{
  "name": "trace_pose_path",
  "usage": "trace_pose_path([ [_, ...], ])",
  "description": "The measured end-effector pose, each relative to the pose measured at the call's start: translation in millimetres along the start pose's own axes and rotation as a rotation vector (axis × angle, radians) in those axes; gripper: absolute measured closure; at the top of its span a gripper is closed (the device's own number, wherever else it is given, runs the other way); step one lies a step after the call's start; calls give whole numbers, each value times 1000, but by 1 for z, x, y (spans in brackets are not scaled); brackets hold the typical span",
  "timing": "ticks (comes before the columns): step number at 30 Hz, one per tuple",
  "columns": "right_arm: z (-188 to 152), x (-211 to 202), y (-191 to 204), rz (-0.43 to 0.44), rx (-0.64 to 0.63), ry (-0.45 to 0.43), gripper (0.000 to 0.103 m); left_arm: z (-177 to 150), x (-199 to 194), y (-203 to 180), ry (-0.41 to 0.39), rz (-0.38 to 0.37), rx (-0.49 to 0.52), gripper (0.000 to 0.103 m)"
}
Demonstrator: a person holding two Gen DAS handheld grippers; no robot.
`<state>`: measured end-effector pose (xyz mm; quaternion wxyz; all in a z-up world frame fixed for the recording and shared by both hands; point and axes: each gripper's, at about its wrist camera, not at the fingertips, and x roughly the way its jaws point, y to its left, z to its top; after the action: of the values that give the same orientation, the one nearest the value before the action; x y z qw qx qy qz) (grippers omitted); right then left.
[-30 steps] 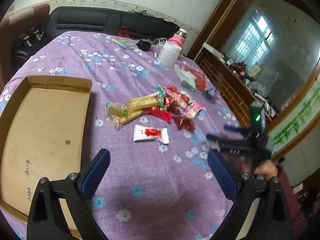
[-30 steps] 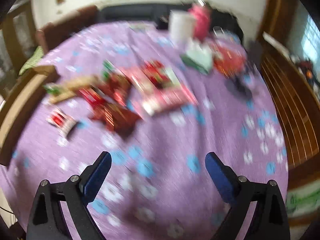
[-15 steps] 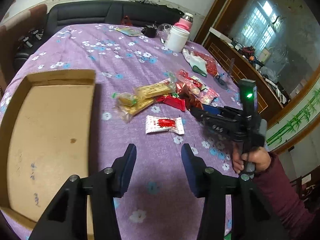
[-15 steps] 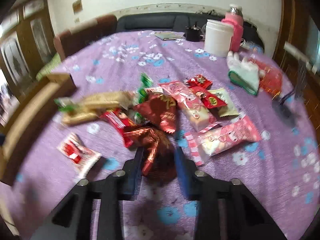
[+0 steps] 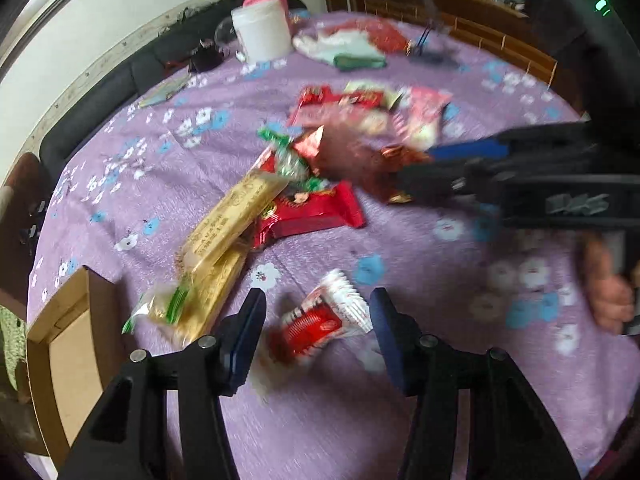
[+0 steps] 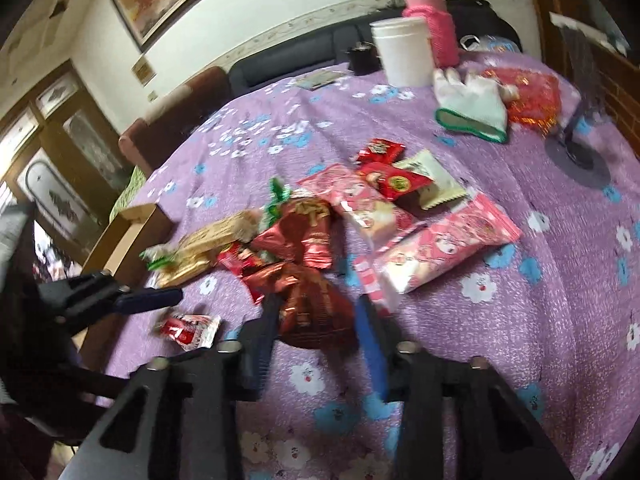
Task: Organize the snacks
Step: 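Grasp the white-and-red packet with the left tool while the right tool approaches the dark red foil candy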
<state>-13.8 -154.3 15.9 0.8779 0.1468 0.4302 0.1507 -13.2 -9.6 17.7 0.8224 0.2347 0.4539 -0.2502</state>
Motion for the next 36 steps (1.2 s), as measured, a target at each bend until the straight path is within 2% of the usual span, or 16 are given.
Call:
trace_pose_path([
  [2, 1, -2, -5, 22, 30, -14, 46, 0, 1, 8, -1, -23, -43, 50],
  [4, 1, -5, -5, 36, 37, -28, 45, -2, -1, 12, 14, -58, -81, 66],
  [5, 1, -6, -5, 41, 37, -32, 43, -4, -2, 11, 16, -78, -87, 79],
  [11, -3, -2, 8, 57, -17, -19, 42, -26, -23, 1, -11, -123, -119, 82],
  [13, -4, 0, 14, 46, -51, -16, 42, -32, -34, 0, -39, -130, -111, 73],
  [15, -3, 5, 20, 28, -73, -24, 35, -39, -46, 2, -72, -126, -96, 40],
  [16, -2, 8, 23, 23, -84, -24, 31, -40, -49, 3, -83, -116, -89, 35],
  [21, -3, 13, 34, 22, -138, -13, 31, -46, -41, 16, -55, -69, -105, 33],
  [22, -4, 13, 34, 20, -139, -9, 36, -46, -37, 15, -42, -57, -113, 33],
  [23, -4, 14, 34, 15, -138, -5, 53, -48, -34, 14, -30, -52, -118, 33],
  [25, -5, 16, 34, 22, -141, 8, 65, -49, -29, 7, -18, -54, -114, 33],
  [26, -6, 15, 35, 21, -146, 6, 69, -50, -28, 2, -16, -52, -111, 39],
  [28, -9, 13, 39, 14, -168, 2, 73, -52, -28, -7, -30, -51, -121, 60],
  [29, -9, 12, 40, 12, -174, 0, 75, -52, -29, -9, -31, -70, -133, 80],
  [32, -10, 10, 38, 23, -164, -4, 78, -54, -34, -13, -53, -49, -180, 83],
  [36, -10, 7, 33, 47, -145, -6, 81, -65, -49, -4, -101, -93, -271, 83],
])
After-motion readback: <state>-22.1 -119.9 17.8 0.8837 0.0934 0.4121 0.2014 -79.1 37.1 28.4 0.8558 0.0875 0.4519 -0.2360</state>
